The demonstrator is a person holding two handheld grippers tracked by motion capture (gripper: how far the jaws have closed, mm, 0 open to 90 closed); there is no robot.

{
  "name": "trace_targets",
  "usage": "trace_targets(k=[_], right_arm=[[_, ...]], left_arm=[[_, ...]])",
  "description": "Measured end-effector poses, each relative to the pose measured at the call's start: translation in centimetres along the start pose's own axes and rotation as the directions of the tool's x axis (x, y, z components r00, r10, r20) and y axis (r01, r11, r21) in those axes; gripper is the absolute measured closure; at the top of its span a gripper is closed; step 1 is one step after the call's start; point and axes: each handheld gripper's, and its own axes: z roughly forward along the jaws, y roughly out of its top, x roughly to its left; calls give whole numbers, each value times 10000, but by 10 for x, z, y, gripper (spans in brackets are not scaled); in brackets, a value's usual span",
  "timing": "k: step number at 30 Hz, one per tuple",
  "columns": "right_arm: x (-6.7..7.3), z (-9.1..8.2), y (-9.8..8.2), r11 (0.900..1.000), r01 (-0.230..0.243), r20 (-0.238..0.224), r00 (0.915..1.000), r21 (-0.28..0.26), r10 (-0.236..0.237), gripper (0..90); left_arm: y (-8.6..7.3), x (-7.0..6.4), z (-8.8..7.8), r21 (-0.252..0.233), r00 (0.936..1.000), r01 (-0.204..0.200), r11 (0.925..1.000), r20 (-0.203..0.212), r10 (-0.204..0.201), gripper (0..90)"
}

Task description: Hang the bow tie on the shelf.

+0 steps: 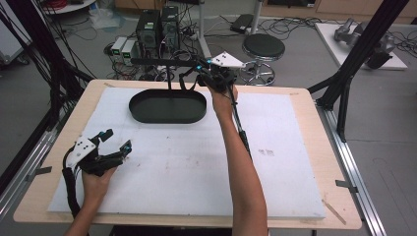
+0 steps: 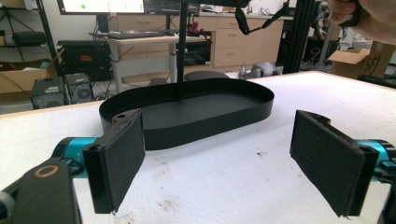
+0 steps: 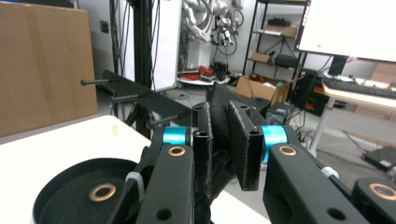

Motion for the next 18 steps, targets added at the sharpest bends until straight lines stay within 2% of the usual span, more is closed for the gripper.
trace_targets(k=[3, 10, 13, 16, 18], right_arm=[[0, 5, -1, 9998, 130, 94, 9999, 141, -131, 800], [-6, 18, -3, 9998, -10, 287, 9996, 214, 4, 799], [-7, 19, -1, 9997, -27, 309, 9995, 245, 20, 799], [-11, 20, -5, 9978, 219, 393, 9989, 625, -244, 799], [-12, 18, -6, 9979, 161, 431, 9989, 635, -189, 799]], left_arm=[[0, 1, 0, 35, 10000, -25, 10000, -9, 25, 182], [0, 2, -1, 72, 10000, 35, 10000, -45, -34, 179], [0, 2, -1, 50, 10000, 58, 10000, -28, -57, 179], [0, 2, -1, 42, 10000, 57, 10000, -2, -57, 179], [0, 1, -1, 18, 10000, 73, 10000, -5, -73, 179]])
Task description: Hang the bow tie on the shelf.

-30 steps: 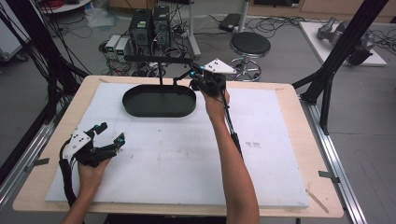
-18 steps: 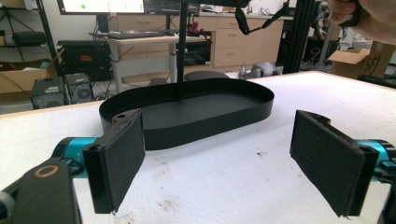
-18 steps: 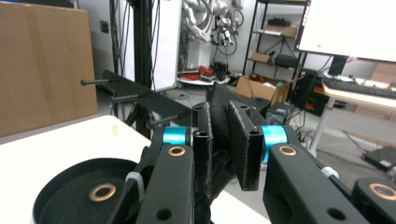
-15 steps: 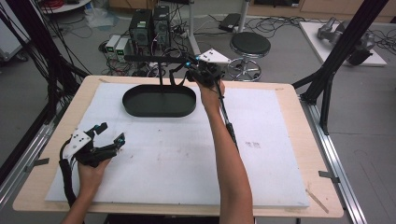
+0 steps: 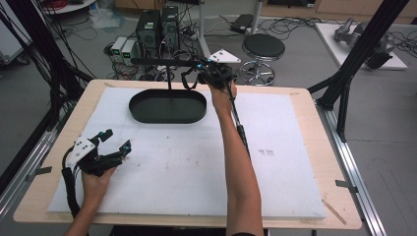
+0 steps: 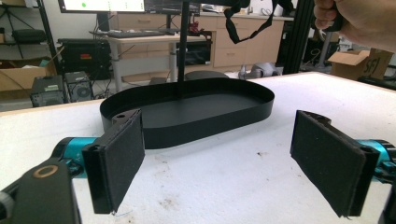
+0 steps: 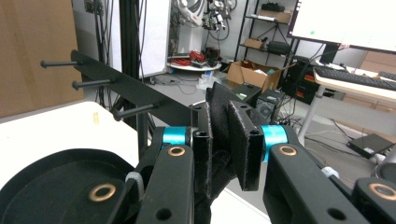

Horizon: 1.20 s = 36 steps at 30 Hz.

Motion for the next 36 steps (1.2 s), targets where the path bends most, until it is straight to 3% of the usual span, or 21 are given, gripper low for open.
trace_targets(k=[9, 30, 36], right_arm=[[2, 2, -7, 9963, 523, 33, 9986, 683, -526, 797], [3, 11, -22, 9832, 774, 427, 9954, 1655, -856, 784], [4, 11, -23, 9827, 786, 460, 9951, 1680, -875, 766]], left_arm=[[0, 0, 0, -72, 10000, 75, 9999, 4, -75, 179], [0, 0, 0, 0, 10000, 23, 10000, 4, -23, 179], [0, 0, 0, -2, 10000, 26, 10000, 10, -26, 179]])
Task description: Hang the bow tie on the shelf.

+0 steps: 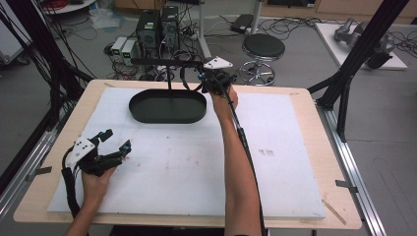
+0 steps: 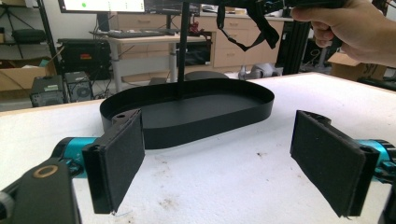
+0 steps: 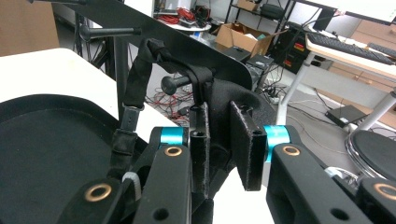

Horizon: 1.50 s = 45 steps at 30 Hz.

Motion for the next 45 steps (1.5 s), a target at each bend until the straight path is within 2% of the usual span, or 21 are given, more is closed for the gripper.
trace_targets(k=[7, 12, 19, 25, 28, 32, 33, 38, 39, 40, 45], right_arm=[[0, 0, 0, 10000, -35, 12, 10000, 92, 35, 739], [-1, -3, 2, 9999, -86, 50, 10000, -67, 86, 703], [-7, -15, 7, 9974, -534, 18, 9986, -484, 535, 632], [-15, -34, 14, 9920, -761, 117, 9969, -1003, 776, 572], [-22, -46, 14, 9867, -1021, 114, 9945, -1263, 1044, 540], [-32, -64, 13, 9816, -1134, 193, 9929, -1539, 1178, 499], [-37, -72, 13, 9776, -1317, 100, 9908, -1641, 1351, 465], [-46, -87, 14, 9698, -1541, -89, 9878, -1893, 1552, 396], [-47, -90, 15, 9690, -1536, -115, 9880, -1936, 1543, 382], [-50, -96, 16, 9662, -1553, -138, 9877, -2056, 1558, 324], [-53, -110, 19, 9611, -1591, -162, 9870, -2257, 1596, 251]], left_arm=[[0, 0, 0, 3, 10000, 6, 10000, -3, -6, 179], [0, 0, 0, -17, 10000, 12, 10000, -1, -12, 179], [0, 0, 0, -12, 10000, 2, 10000, -9, -2, 179], [0, 0, 0, -29, 10000, 12, 10000, -14, -13, 179], [0, 0, 0, -22, 10000, 6, 10000, -40, -6, 179], [0, 0, 1, -16, 10000, -18, 10000, -78, 18, 179], [0, 0, 0, -9, 10000, -23, 10000, -89, 23, 179], [0, -1, 0, 47, 9999, -52, 10000, -116, 53, 179], [0, -1, 0, 58, 9999, -89, 9999, -98, 90, 179], [0, -1, 0, 64, 9999, -97, 9999, -112, 98, 179], [0, -2, 0, 70, 9997, -146, 9999, -173, 148, 179]])
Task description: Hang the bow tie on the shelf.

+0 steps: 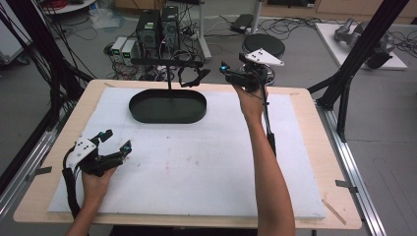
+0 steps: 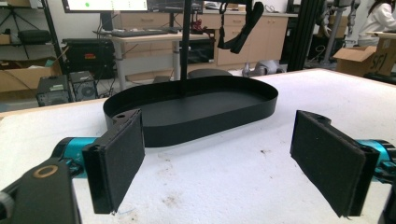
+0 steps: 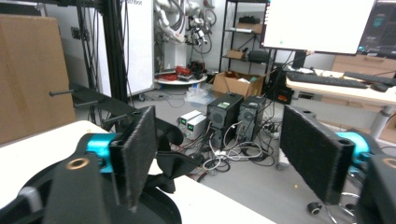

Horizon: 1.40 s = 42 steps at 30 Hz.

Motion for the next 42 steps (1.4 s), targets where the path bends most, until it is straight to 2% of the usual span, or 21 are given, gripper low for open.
trace_targets(k=[4, 10, 16, 22, 26, 36, 41, 42], right_arm=[[-1, -15, 7, 9998, -87, 68, 9999, -172, 88, 207], [2, -43, 13, 9982, 149, 109, 9998, -572, -143, 180], [4, -73, 17, 9946, 595, 391, 9976, -850, -564, 159], [7, -98, 14, 9938, 674, 495, 9968, -883, -632, 132], [8, -112, 7, 9919, 729, 483, 9965, -1036, -682, 128], [8, -144, -19, 9923, 465, 577, 9975, -1144, -401, 121], [8, -161, -38, 9929, 308, 643, 9977, -1146, -235, 120], [8, -167, -47, 9937, 172, 708, 9974, -1108, -94, 120]], left_arm=[[0, 0, 0, -16, 10000, 12, 10000, -10, -12, 179], [0, 0, 1, -49, 10000, -1, 10000, 24, 1, 180], [-1, 0, 1, 34, 10000, -27, 10000, -49, 27, 180], [-1, 0, 1, 60, 10000, -20, 10000, -58, 20, 180], [-1, 0, 1, 62, 10000, 4, 10000, -40, -4, 180], [-1, 0, 1, 92, 10000, -6, 10000, -68, 6, 180], [-1, 0, 1, 98, 10000, -11, 10000, -78, 11, 180], [-1, 0, 1, 99, 10000, -11, 10000, -78, 12, 180]])
